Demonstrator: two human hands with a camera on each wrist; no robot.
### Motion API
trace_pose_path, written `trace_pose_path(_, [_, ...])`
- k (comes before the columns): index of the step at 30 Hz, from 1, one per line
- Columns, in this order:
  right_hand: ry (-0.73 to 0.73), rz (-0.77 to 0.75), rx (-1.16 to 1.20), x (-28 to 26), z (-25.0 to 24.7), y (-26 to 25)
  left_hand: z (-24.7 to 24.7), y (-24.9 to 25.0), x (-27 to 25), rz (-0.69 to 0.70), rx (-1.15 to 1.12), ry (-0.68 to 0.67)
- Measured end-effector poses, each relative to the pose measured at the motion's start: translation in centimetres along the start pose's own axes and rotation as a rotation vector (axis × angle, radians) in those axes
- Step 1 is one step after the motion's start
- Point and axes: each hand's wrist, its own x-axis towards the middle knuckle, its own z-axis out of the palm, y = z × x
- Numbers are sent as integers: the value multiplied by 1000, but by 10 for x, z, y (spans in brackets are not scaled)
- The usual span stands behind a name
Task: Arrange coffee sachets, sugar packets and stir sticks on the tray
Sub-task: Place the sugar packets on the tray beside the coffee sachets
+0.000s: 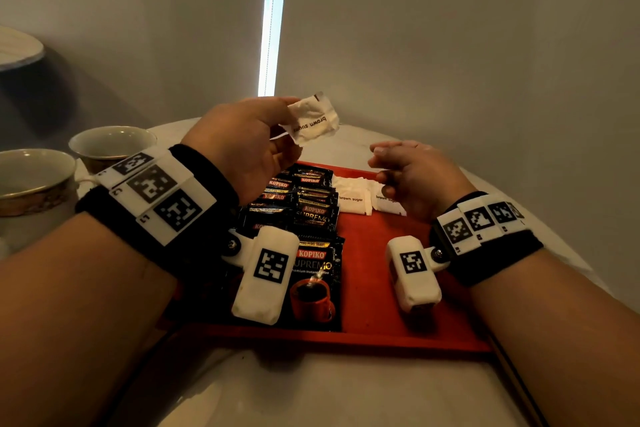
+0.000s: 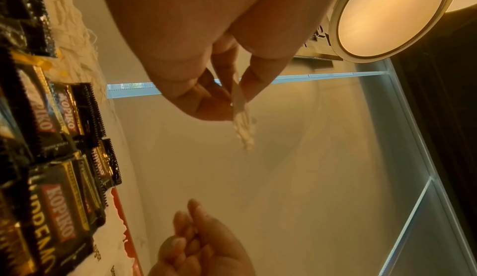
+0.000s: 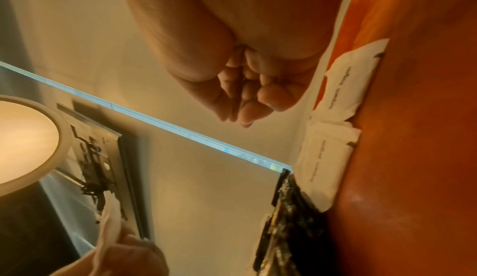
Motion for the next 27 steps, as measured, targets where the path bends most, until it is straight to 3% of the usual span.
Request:
trace_pose_path(4, [-117,-21,107,-19,10,-19,1,0,-1,1,-9,-10])
trace_pose_path(12, [-379,-102,64,-48,34,-31,-2,-3,1,1,115,-2])
trace_pose_path(27, [-312,-118,70,-54,43,-28,3,-2,-3,-19,101,-5])
